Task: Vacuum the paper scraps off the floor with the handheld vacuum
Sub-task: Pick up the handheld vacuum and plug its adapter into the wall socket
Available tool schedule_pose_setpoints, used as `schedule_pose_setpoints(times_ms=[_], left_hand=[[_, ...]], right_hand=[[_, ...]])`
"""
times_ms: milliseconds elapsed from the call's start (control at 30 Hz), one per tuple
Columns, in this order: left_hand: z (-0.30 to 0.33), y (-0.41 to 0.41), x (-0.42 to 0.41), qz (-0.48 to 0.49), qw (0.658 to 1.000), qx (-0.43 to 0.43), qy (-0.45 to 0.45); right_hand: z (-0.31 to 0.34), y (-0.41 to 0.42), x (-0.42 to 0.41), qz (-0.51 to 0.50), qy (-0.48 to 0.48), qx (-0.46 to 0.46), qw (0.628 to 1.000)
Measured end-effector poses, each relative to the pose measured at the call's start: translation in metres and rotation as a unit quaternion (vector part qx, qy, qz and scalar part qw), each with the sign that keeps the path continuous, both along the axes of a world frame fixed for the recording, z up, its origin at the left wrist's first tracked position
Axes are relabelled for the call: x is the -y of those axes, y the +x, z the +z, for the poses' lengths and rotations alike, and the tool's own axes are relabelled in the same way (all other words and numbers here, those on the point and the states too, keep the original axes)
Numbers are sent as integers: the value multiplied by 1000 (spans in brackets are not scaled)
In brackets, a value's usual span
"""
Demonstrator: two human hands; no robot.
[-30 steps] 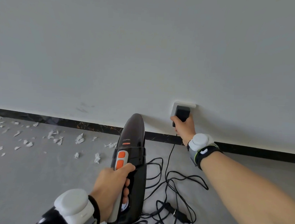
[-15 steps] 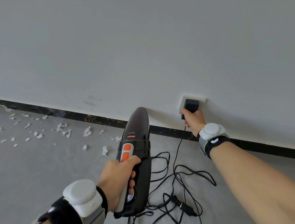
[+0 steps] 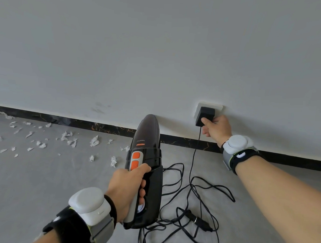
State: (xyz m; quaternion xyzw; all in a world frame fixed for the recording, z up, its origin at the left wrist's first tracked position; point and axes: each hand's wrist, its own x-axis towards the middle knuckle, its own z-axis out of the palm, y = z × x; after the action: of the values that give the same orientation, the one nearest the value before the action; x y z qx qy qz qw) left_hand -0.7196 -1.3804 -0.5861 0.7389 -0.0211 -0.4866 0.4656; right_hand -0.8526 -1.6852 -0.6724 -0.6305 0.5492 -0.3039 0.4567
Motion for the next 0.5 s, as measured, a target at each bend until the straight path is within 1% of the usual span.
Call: schedule_pose_setpoints(times_ms=[100,233,400,500], left_hand=[[1,0,-2,-1,1000,-2,0],[3,4,-9,-10,1000,3,3],[3,8,-16,-6,1000,-14,24],[2,12,-21,-3,999,-23,39]], right_hand=[[5,1,-5,-8,-6,4,1000],[15,-4,-7,11,-10,10,1000],[15,-10,-3,42,6,17,999],[14,-11,-5,34,26,27,999]])
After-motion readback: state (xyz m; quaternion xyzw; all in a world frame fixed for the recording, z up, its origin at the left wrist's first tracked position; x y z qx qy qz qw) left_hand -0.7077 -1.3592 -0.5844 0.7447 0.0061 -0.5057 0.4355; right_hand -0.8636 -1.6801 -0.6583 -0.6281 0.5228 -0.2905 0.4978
